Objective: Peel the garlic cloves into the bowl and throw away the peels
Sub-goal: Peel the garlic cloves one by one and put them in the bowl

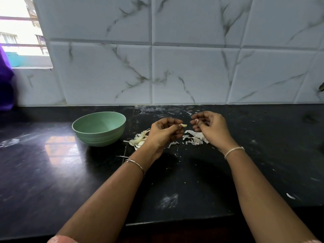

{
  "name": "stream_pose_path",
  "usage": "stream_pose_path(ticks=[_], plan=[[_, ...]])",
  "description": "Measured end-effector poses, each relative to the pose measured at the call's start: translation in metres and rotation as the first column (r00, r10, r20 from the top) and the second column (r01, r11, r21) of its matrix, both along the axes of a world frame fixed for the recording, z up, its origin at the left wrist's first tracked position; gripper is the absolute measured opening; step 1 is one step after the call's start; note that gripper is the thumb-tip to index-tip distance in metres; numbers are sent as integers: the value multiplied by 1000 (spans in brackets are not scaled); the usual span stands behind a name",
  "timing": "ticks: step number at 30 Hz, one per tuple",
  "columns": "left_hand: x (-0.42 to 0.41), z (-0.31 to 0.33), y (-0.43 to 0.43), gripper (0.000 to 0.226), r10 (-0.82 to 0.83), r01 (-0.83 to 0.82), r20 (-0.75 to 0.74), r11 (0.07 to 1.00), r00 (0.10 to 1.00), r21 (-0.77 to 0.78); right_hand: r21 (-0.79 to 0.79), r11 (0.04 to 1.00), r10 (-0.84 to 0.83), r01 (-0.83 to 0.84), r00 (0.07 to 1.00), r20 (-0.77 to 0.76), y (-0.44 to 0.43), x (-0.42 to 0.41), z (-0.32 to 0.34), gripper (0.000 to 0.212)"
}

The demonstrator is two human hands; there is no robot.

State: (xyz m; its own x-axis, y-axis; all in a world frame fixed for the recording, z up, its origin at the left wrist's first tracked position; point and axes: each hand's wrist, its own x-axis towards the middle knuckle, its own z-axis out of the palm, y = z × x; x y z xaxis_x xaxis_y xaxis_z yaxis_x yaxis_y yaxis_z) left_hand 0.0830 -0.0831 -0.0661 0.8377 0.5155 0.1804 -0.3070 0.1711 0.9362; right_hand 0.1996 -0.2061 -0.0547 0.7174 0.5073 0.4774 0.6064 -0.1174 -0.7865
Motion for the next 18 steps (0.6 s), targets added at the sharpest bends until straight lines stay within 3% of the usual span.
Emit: stream_pose_path(ticks=[2, 4, 8, 14, 18], plan=[[0, 0, 0, 12, 6, -6, -10, 1000, 1000, 8, 40, 992, 124, -122, 989, -80, 2, -4, 1, 10], [1, -1, 1, 10, 12, -12, -12, 1000, 1000, 3, -2, 987, 163, -163, 986, -27, 1, -5, 0, 5], [1, -1, 3, 7, 7, -7, -10, 1000, 1000, -16, -95, 988, 130, -126, 991, 43, 6, -6, -4, 12], [-3, -1, 8, 11, 16, -16, 11, 1000, 1000, -9, -48, 981, 189, -189, 982, -9, 12, -9, -7, 11], [-11, 5, 9, 9, 100, -100, -7, 992, 995, 74, -140, 983, 136, -122, 986, 100, 20, -12, -13, 9]])
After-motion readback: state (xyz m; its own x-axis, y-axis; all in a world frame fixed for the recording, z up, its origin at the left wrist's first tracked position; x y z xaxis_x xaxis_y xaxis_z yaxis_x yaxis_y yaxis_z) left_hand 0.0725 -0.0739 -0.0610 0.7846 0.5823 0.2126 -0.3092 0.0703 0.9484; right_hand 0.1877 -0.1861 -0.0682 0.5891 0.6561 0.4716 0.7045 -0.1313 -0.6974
